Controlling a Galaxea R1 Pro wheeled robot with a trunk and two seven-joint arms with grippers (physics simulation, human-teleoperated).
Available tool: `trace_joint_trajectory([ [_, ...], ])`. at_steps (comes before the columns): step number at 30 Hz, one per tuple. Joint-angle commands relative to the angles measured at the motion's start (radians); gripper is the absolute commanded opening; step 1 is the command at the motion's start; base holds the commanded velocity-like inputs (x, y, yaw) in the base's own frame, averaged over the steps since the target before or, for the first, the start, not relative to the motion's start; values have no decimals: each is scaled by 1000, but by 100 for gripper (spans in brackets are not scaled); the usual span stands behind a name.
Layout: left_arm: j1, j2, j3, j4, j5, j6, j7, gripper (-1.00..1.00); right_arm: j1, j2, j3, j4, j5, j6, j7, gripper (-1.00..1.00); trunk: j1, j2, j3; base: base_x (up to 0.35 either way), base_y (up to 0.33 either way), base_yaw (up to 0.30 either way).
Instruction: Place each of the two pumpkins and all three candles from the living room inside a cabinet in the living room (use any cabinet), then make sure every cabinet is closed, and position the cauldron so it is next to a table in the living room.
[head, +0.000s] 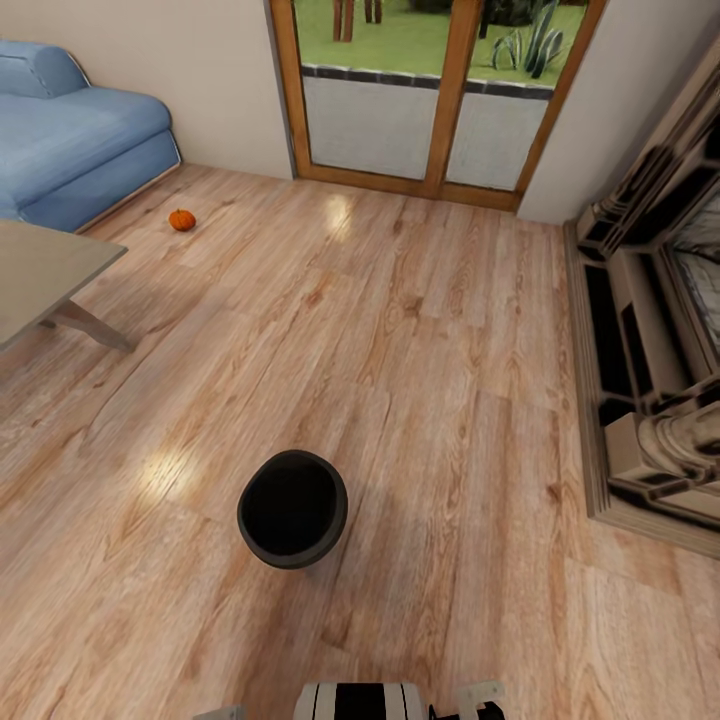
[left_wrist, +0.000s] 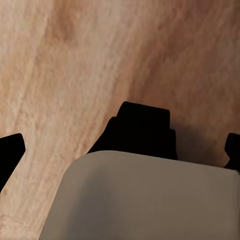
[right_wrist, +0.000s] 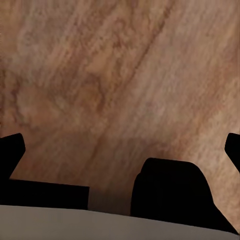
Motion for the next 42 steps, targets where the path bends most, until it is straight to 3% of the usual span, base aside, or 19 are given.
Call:
trace_joint_trajectory([
  [1, 0, 0, 0, 0, 0, 0, 0, 100, 0, 0, 0, 0, 0, 0, 0, 100, 0, 0, 2, 0, 0, 0],
  [42, 0, 1, 0, 0, 0, 0, 0, 100, 0, -2, 0, -2, 3, 0, -6, 100, 0, 0, 67, 0, 0, 0],
])
